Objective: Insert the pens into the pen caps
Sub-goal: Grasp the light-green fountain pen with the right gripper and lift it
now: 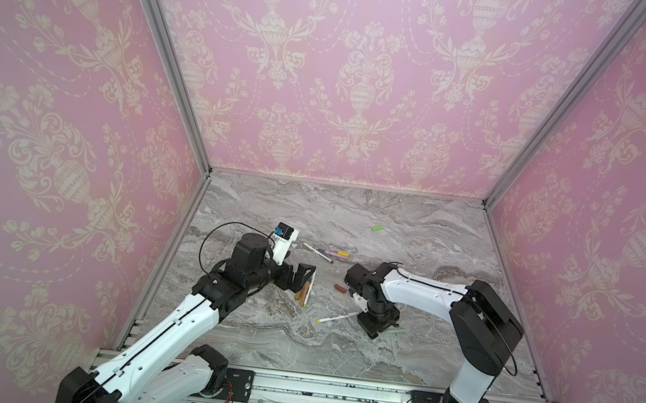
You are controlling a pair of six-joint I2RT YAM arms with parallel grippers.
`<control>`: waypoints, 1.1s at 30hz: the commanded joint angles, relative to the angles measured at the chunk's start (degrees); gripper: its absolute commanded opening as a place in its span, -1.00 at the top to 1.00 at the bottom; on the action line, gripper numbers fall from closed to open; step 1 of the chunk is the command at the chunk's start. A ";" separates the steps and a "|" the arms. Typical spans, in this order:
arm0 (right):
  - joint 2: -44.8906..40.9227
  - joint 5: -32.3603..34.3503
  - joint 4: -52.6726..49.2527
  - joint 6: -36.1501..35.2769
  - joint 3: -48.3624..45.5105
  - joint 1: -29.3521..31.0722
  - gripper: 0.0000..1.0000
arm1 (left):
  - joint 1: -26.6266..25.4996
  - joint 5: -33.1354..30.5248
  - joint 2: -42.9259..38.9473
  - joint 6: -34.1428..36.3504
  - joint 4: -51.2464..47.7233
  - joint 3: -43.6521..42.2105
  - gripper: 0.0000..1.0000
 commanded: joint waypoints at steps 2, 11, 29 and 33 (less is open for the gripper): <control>1.05 1.61 -0.54 0.17 0.88 0.37 -0.02 | -0.36 -1.39 -0.15 1.14 -1.04 1.76 -0.99; 0.92 2.20 0.64 2.13 0.00 0.36 0.43 | -0.36 -1.48 -0.04 0.62 -0.38 2.11 -0.99; -2.17 8.10 2.85 6.83 -1.68 -0.20 1.00 | -0.36 -1.15 0.58 -1.72 2.75 1.58 -0.99; -7.94 8.36 4.61 8.77 0.04 -2.55 1.00 | -0.36 -0.44 1.34 -2.40 4.29 2.01 -0.99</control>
